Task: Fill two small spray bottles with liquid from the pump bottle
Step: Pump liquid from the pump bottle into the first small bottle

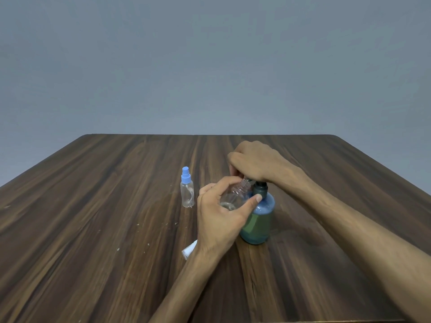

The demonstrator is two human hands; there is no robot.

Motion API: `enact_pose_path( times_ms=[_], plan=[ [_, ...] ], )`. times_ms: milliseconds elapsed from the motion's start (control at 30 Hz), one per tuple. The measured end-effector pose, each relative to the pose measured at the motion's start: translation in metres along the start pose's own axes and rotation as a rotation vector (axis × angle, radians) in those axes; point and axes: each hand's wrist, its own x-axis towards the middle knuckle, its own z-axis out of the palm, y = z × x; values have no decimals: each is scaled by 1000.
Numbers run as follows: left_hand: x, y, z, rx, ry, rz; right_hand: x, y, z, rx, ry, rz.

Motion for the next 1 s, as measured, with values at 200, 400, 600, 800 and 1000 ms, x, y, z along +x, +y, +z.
enact_pose_path(
  times_ms=[200,400,600,800,1000],
  plan=[
    [1,0,0,-14,-6,-18,2,0,4,-39,-10,-5],
    [1,1,0,-2,-11,6,2,1,1,2,29,-6],
    [0,0,-1,3,-10,15,1,1,0,28,65,-15],
    [0,-1,0,7,-6,15,0,0,2,-18,19,-3],
    [0,1,-1,11,-7,12,2,1,6,-38,-8,9]
  ],
)
